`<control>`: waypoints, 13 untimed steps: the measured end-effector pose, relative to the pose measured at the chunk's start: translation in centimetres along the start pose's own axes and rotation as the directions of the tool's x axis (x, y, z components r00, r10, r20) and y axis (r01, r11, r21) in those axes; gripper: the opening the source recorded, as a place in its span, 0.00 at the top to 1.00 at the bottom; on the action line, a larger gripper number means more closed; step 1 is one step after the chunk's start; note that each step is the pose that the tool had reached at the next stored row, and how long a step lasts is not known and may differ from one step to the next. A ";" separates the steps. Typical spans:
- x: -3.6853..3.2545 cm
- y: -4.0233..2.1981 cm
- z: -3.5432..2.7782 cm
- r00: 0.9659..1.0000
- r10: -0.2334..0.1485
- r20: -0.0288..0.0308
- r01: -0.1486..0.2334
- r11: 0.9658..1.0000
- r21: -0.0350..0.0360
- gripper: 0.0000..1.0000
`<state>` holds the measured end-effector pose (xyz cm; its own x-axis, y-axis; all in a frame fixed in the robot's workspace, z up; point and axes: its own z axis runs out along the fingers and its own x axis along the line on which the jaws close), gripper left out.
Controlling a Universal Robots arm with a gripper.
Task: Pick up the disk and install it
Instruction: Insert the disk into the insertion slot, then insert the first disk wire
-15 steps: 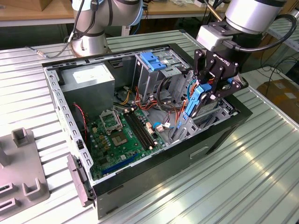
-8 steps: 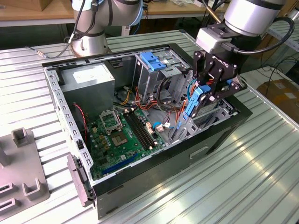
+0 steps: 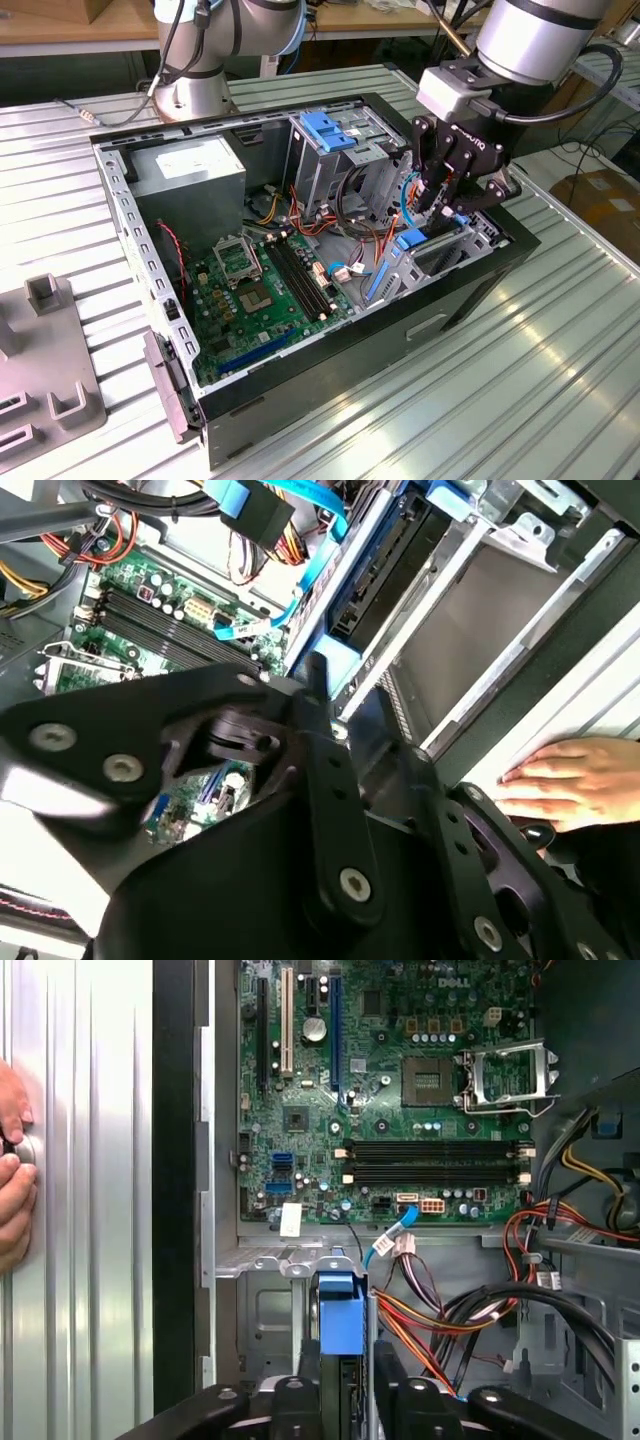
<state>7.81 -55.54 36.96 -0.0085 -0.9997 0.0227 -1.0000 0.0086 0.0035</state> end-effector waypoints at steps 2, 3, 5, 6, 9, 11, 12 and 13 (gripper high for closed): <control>0.00 -0.19 0.29 1.000 0.000 -0.001 0.000 1.000 0.001 0.76; 0.01 -0.25 0.31 1.000 0.000 -0.001 0.000 1.000 0.001 0.82; 0.01 -0.25 0.33 1.000 0.000 -0.001 0.000 1.000 0.001 0.88; 0.01 -0.26 0.33 1.000 0.000 -0.001 0.000 1.000 0.001 0.88; 0.01 -0.25 0.34 1.000 0.000 -0.001 0.000 1.000 0.001 0.88; 0.01 -0.25 0.37 1.000 0.000 -0.001 0.000 1.000 0.001 0.88; 0.01 -0.25 0.38 1.000 0.000 -0.001 0.000 1.000 0.001 0.88; 0.00 -0.26 0.38 1.000 0.000 -0.001 0.000 1.000 0.001 0.88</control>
<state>8.06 -55.56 36.58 -0.0084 -0.9997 0.0235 -1.0000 0.0085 0.0029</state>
